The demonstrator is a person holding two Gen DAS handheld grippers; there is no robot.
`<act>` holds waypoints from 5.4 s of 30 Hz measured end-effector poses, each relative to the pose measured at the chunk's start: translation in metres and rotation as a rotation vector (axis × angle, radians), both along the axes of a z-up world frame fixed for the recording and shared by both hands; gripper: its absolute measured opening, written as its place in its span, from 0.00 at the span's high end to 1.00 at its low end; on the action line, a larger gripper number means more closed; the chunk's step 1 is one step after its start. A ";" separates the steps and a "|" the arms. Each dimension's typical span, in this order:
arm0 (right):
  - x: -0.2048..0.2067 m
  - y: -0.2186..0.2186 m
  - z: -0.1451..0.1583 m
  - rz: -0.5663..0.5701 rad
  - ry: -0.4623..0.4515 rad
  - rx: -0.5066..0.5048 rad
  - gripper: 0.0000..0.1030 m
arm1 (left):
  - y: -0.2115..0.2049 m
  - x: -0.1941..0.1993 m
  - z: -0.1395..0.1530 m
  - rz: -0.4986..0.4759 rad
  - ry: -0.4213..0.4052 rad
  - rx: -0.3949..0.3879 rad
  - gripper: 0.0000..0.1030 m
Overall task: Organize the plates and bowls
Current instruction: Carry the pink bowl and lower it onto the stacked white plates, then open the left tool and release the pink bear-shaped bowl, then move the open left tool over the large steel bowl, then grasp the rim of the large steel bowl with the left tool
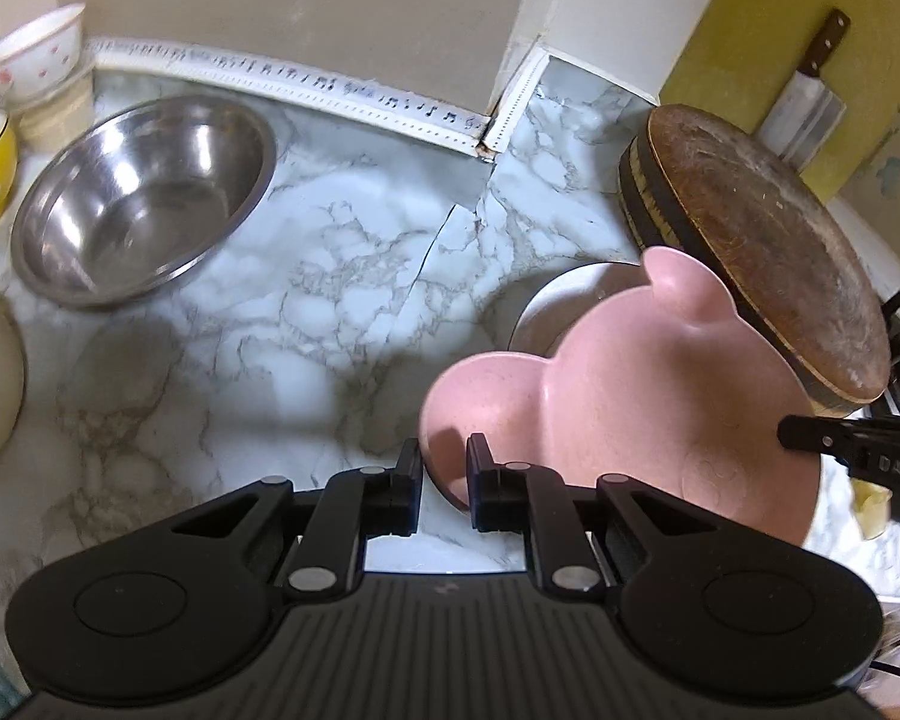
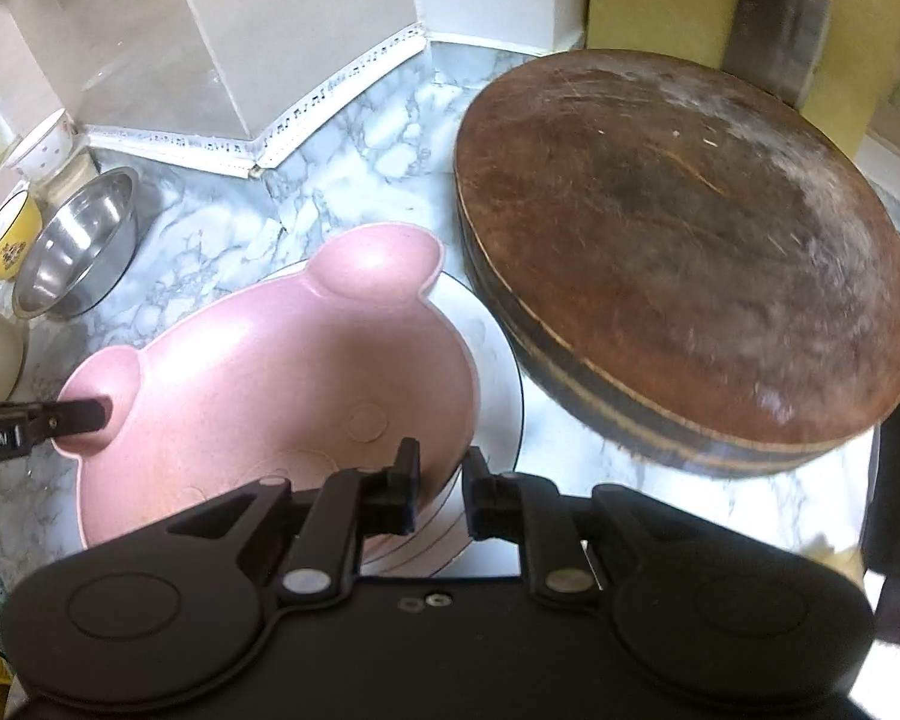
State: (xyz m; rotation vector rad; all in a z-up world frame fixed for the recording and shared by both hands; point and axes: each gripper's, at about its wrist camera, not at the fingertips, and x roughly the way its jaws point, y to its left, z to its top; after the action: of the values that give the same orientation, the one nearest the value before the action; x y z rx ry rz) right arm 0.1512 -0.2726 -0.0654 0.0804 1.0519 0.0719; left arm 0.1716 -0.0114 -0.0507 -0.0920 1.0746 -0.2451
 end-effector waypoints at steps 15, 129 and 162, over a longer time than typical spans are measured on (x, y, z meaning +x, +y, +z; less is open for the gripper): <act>-0.013 0.004 -0.025 -0.079 -0.024 0.032 0.83 | -0.009 0.028 -0.019 -0.040 -0.043 0.051 0.87; 0.196 0.253 -0.025 0.349 0.026 0.047 0.84 | 0.221 0.136 -0.028 0.537 0.013 -0.030 0.88; 0.022 0.231 0.003 0.577 0.036 0.030 0.83 | 0.179 -0.081 0.002 0.543 0.036 0.005 0.88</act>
State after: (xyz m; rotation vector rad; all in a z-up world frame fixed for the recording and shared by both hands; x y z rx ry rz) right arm 0.1730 -0.0421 -0.0620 -0.1984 1.0834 0.6102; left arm 0.0911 0.1678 -0.0490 -0.3778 1.0463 0.2497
